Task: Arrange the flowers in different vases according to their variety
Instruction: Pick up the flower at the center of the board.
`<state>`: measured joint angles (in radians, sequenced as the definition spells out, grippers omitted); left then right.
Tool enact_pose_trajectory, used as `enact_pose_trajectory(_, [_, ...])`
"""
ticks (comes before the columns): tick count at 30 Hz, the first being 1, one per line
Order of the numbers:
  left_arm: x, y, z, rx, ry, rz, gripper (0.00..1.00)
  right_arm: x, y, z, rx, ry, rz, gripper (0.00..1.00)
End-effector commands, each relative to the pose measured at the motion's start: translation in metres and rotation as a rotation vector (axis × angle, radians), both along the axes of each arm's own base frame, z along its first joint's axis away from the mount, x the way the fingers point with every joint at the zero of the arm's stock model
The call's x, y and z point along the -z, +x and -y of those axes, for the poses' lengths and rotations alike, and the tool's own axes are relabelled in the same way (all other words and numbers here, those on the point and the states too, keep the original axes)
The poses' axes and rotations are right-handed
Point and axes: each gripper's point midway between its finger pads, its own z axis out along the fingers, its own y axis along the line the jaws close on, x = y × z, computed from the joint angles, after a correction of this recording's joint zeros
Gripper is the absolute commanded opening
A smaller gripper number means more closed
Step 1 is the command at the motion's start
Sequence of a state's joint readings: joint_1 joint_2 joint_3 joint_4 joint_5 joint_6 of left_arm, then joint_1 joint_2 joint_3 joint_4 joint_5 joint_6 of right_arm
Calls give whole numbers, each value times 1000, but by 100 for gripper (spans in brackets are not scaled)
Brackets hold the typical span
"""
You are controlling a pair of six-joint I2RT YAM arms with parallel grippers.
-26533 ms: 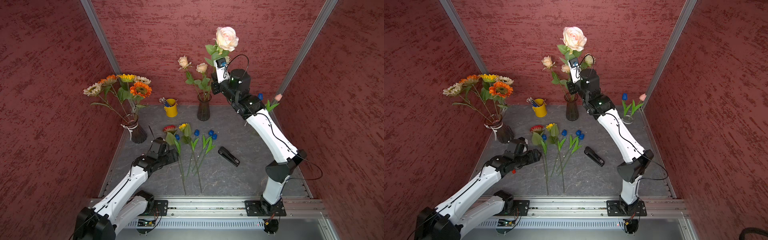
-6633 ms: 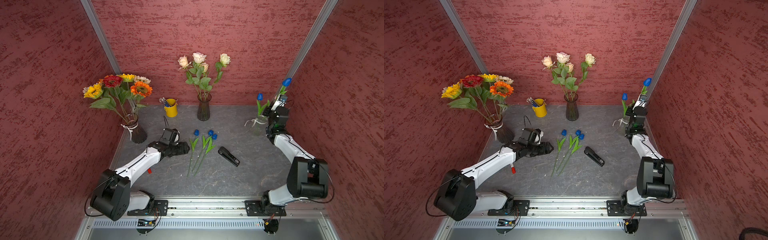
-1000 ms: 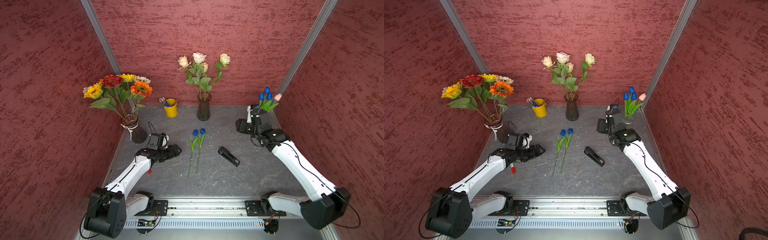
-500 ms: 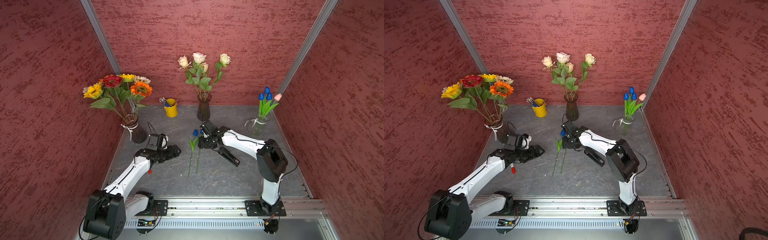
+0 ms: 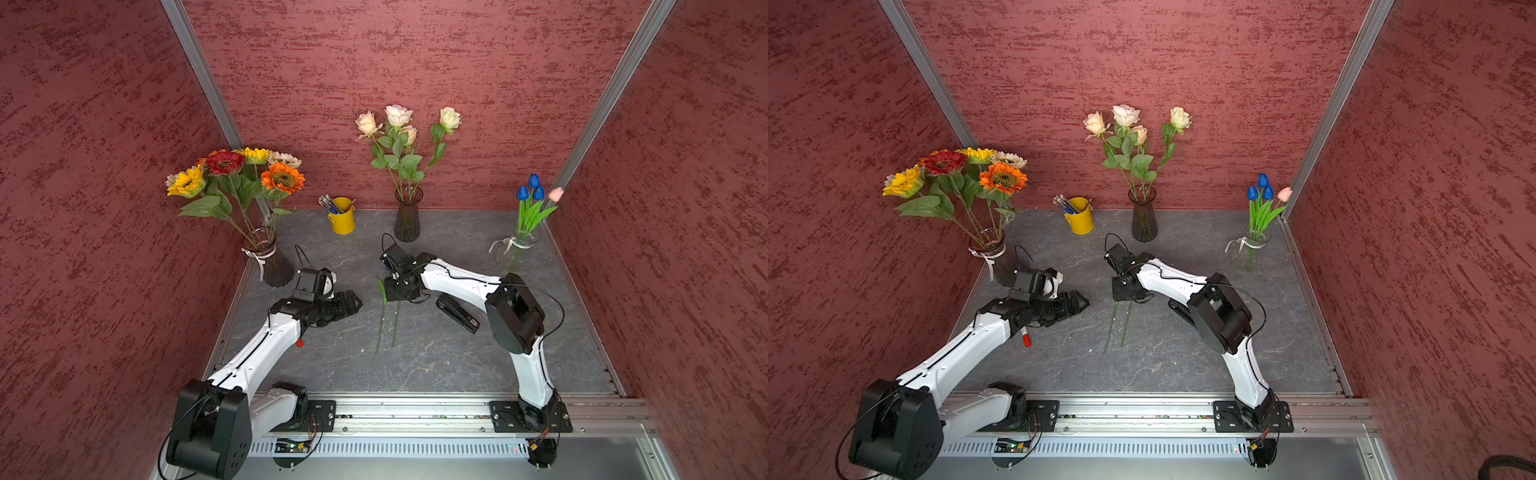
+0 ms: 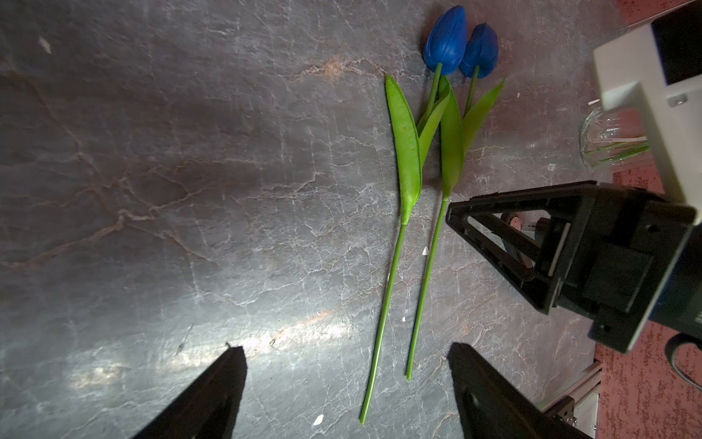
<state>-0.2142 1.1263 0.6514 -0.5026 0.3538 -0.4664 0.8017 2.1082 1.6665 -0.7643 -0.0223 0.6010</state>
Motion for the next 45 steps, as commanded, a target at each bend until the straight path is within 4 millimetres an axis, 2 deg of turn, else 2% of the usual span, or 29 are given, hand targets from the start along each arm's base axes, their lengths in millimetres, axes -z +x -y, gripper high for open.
enact_pose_trajectory(1, [1, -1, -4, -3, 12, 8, 88, 8, 2, 16, 7, -120, 17, 49])
enact_pose_trajectory(11, [3, -1, -5, -2, 13, 5, 88, 29, -5, 23, 10, -169, -24, 50])
enact_pose_trajectory(20, [4, -2, -5, -3, 16, 2, 88, 46, -9, 23, -8, -190, -68, 42])
enact_pose_trajectory(26, [3, -2, -6, -4, 15, 2, 88, 53, -11, 29, -12, -227, -77, 31])
enact_pose_trajectory(32, [2, -1, -6, -5, 14, 6, 88, 46, -11, 32, -23, -241, -66, 6])
enact_pose_trajectory(34, [1, -1, -6, -6, 14, 7, 88, 39, -10, 32, -19, -229, -53, 0])
enact_pose_trajectory(38, [-1, -1, -6, -7, 17, 6, 88, 10, -6, 36, 3, -178, -7, 0])
enact_pose_trajectory(41, [-2, -2, -7, -8, 19, 9, 88, -26, 0, 52, 39, -145, 51, 0])
enact_pose_trajectory(45, [-2, -3, -7, -11, 18, 10, 88, -91, 9, 88, 97, -78, 173, 0])
